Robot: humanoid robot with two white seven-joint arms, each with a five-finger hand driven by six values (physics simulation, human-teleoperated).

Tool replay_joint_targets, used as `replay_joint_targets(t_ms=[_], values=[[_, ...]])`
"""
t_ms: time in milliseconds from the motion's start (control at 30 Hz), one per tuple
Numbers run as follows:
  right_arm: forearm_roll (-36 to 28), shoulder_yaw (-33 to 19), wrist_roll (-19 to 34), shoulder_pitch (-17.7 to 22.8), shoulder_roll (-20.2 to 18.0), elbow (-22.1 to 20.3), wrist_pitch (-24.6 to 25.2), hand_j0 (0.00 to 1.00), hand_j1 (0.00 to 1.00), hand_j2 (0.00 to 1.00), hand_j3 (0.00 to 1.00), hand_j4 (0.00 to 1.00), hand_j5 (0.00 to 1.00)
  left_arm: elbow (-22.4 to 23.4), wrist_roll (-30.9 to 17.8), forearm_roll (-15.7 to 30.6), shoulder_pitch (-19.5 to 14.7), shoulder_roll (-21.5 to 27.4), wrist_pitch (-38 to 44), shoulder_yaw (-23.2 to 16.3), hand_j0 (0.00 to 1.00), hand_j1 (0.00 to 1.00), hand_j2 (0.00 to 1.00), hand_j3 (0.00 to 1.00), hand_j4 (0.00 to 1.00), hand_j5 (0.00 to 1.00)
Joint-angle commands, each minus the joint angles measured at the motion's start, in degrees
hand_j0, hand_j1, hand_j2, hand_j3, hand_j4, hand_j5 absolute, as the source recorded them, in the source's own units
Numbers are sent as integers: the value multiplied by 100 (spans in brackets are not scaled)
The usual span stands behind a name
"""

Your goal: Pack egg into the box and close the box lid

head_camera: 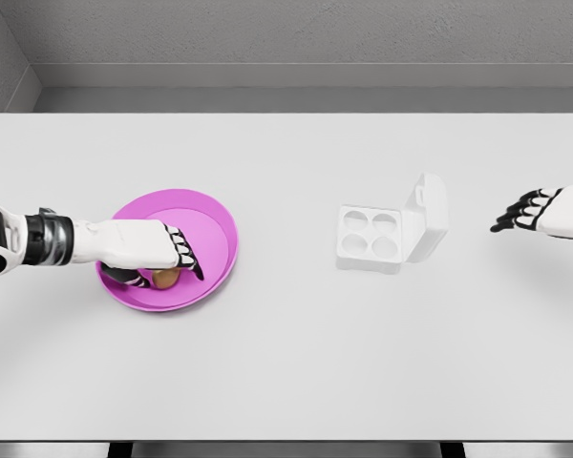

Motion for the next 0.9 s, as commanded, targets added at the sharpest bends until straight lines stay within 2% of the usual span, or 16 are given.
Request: replay_joint_targets(t_ms=[0,67,167,867], values=[[-23,-2,-2,-9,-4,-100,13,100,100,100,100,100,100,11,1,6,0,-15,13,4,80,80,80,80,80,80],[-23,-2,-2,0,-4,-188,13,100,100,100,100,100,100,11,1,6,0,-23,13,4,79,79,79,79,79,79],[-49,-11,-2,-9,5,-240,13,100,100,100,100,100,100,11,1,6,0,-23,13,-5,67,67,67,67,67,67],[-49,-63,-2,-9,-4,-240,13,100,100,100,100,100,100,-6,1,24,-9,3,13,-5,48,48,48,48,48,48]])
